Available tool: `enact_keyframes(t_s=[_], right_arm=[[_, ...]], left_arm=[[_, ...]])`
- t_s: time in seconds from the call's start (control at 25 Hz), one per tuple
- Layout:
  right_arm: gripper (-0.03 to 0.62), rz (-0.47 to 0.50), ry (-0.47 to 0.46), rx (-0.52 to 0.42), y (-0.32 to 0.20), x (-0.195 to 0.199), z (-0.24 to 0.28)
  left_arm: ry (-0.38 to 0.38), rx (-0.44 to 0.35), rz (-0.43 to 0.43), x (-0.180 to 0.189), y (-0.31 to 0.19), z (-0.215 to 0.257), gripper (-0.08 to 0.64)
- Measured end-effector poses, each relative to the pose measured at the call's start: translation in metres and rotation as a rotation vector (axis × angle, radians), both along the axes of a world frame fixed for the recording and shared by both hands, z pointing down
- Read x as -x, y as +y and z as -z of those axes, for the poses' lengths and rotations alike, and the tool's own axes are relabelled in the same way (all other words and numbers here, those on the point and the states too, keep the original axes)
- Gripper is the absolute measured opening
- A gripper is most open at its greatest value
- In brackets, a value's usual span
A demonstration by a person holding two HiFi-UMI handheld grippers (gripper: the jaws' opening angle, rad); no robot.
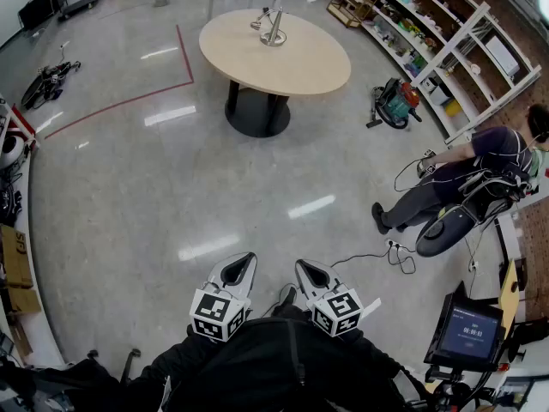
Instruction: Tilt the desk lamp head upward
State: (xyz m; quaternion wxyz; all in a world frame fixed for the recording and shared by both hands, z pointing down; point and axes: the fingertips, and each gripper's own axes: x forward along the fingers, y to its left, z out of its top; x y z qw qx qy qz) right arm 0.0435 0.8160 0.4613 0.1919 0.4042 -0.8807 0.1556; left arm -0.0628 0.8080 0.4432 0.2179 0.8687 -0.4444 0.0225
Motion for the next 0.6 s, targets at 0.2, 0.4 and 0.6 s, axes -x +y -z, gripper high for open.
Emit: enact_keyframes(t_s=[0.2, 0.4, 0.6], right_arm=[[0.005, 0.089, -0.040, -0.004, 0.018, 0.017, 0.000], [0.005, 0.112, -0.101, 0.014, -0.028, -0.009, -0.003], [0.005, 0.101, -0.153, -0.016, -0.080, -0.088, 0.001]], left_arm=[[-0.037, 0.007, 0.033, 0.003, 0.019, 0.002, 0.006], [-0.100, -0.001, 0.081, -0.020, -0.017, 0.009, 0.006], [-0.161, -0.014, 0.069, -0.107, -0.060, 0.015, 0.006]])
